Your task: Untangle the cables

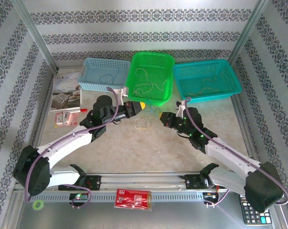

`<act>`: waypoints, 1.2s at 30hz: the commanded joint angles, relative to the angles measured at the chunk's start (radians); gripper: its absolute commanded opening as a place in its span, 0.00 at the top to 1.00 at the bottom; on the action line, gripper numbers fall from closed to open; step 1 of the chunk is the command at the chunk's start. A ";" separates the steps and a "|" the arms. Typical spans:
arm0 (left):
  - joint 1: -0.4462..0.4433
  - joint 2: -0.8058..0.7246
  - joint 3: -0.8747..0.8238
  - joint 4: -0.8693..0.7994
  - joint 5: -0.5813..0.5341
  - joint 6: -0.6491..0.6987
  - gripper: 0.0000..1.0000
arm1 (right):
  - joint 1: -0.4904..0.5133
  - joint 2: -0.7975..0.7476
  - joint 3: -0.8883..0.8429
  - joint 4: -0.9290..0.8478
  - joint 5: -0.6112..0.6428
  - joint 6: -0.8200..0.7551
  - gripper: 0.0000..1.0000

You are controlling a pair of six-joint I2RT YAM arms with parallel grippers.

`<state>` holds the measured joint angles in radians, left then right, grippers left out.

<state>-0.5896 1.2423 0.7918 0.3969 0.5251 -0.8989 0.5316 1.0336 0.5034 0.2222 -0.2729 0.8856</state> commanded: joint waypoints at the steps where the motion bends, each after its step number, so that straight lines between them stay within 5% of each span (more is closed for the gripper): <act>1: -0.013 -0.024 0.062 0.075 0.029 -0.044 1.00 | -0.008 0.027 -0.029 0.025 0.017 -0.027 1.00; 19: -0.013 -0.001 0.086 0.339 0.044 -0.228 1.00 | -0.008 0.057 -0.033 0.019 -0.007 -0.046 1.00; 25: -0.013 0.004 0.054 0.338 0.031 -0.221 1.00 | -0.012 -0.030 0.015 -0.068 -0.006 -0.062 0.63; 36: -0.013 0.009 0.018 0.294 0.006 -0.174 1.00 | -0.009 -0.225 0.066 -0.239 0.080 -0.077 0.67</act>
<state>-0.5957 1.2575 0.8219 0.6441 0.5449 -1.1038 0.5255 0.8448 0.5327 0.0608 -0.2466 0.8326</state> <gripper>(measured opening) 0.053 0.334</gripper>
